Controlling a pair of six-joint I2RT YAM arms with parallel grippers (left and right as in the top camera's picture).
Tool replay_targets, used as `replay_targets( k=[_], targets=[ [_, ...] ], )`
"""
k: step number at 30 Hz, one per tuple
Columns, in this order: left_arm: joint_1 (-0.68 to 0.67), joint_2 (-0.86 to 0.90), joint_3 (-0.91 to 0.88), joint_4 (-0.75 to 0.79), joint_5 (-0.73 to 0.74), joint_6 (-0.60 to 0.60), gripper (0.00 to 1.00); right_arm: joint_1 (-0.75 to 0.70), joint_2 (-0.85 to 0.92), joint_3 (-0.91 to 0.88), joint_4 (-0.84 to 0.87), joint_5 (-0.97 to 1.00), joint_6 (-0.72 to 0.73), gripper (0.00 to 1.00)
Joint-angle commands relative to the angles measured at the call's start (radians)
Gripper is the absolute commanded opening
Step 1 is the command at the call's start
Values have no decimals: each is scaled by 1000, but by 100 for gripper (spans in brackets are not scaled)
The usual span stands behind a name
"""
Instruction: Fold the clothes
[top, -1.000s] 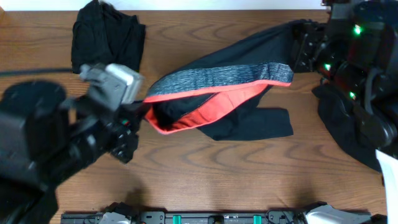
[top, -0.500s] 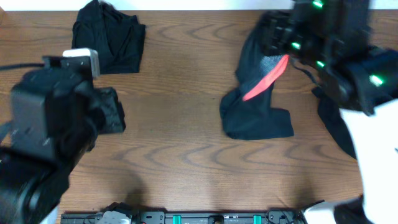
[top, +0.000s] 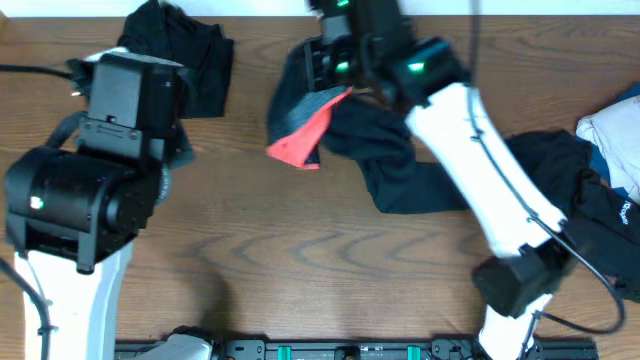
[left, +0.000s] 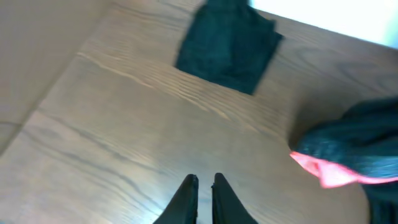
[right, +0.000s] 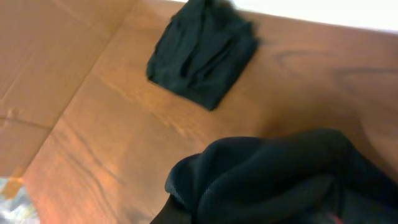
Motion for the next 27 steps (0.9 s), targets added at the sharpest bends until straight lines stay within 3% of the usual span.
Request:
replay_targets(
  k=[1, 5, 12, 19, 21, 25, 27],
  targets=[
    [55, -13, -2, -10, -79, -42, 12, 59, 50, 9, 32, -43, 68, 1],
    [100, -13, -2, -27, -68, -42, 15, 132, 116, 9, 93, -51, 124, 2],
    [112, -13, -2, -51, -68, -42, 16, 266, 194, 9, 234, -95, 97, 7],
    [113, -13, -2, -66, -68, -42, 16, 301, 186, 10, 307, -151, 73, 10],
    [113, -13, -2, -68, -68, -42, 16, 285, 184, 10, 294, -147, 75, 33],
    [112, -13, -2, -69, -68, -42, 17, 232, 184, 10, 258, -163, 53, 66],
    [112, -13, -2, -69, -66, -42, 17, 205, 184, 10, 223, -209, 1, 78]
  ],
)
